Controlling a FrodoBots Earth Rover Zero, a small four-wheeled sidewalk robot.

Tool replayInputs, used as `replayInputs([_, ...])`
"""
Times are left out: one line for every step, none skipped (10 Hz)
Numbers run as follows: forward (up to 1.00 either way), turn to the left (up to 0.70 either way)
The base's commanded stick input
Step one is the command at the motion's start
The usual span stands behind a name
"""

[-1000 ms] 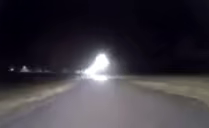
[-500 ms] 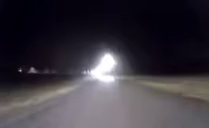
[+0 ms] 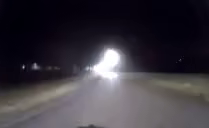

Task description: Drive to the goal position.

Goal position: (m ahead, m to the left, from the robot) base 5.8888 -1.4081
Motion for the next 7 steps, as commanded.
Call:
replayInputs([1.0, -0.27])
replayInputs([1.0, -0.27])
replayInputs([1.0, -0.27])
replayInputs([1.0, -0.2])
replayInputs([1.0, -0.12])
replayInputs([1.0, -0.05])
replayInputs([1.0, -0.02])
